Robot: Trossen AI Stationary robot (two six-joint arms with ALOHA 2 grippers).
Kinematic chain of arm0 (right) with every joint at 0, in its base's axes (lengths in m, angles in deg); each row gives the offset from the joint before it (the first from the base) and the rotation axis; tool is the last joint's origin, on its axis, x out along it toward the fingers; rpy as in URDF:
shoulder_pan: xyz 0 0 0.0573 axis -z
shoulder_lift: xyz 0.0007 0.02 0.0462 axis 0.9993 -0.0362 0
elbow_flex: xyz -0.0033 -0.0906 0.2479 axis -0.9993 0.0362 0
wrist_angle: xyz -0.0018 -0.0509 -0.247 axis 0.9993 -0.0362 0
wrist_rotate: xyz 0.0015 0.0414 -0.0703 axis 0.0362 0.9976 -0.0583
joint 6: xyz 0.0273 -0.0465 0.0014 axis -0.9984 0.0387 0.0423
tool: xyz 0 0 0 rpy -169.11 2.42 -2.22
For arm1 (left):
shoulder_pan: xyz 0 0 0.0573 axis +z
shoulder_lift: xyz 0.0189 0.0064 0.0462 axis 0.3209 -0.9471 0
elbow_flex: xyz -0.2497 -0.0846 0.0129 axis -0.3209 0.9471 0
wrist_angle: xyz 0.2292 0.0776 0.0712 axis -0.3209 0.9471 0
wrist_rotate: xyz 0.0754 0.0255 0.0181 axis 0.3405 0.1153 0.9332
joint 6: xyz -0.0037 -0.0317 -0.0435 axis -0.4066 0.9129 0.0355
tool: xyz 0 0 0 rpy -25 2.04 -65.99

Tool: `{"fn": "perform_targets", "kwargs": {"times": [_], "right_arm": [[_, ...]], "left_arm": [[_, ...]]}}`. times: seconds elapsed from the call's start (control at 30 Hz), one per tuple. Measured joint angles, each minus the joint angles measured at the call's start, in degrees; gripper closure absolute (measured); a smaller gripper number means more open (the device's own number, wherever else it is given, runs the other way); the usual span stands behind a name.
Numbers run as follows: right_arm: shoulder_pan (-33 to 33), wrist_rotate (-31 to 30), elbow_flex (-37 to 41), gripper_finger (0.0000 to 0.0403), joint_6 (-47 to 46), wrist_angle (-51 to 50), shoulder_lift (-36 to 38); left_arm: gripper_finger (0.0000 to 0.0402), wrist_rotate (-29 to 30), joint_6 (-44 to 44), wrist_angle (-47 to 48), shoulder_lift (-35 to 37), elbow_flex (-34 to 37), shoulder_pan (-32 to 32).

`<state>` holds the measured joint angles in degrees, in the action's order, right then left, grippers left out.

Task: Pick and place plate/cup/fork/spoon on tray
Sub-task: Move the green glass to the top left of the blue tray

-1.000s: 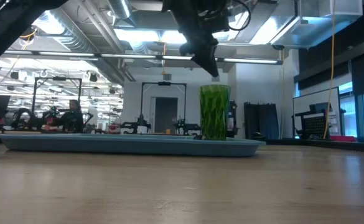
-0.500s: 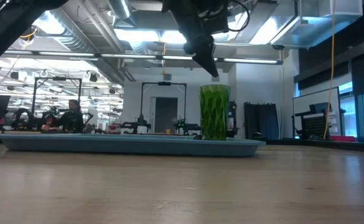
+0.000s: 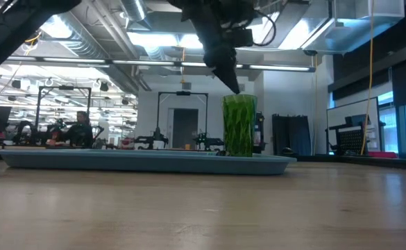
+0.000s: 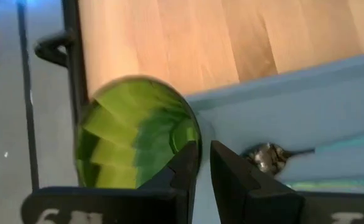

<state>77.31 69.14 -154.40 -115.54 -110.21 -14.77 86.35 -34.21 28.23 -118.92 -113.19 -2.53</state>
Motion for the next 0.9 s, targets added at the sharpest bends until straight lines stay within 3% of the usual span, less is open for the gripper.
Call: {"fn": "perform_targets", "kwargs": {"times": [0.3, 0.9], "right_arm": [[0.00, 0.00, 0.00, 0.0389, 0.01, -0.08, 0.02], [0.00, 0.00, 0.00, 0.0389, 1.48, -0.07, 0.02]], "left_arm": [[0.0363, 1.38, -4.01, -0.89, -1.00, -0.07, -0.43], [0.0372, 3.04, -3.87, -0.83, -2.86, -0.02, 0.31]]}}
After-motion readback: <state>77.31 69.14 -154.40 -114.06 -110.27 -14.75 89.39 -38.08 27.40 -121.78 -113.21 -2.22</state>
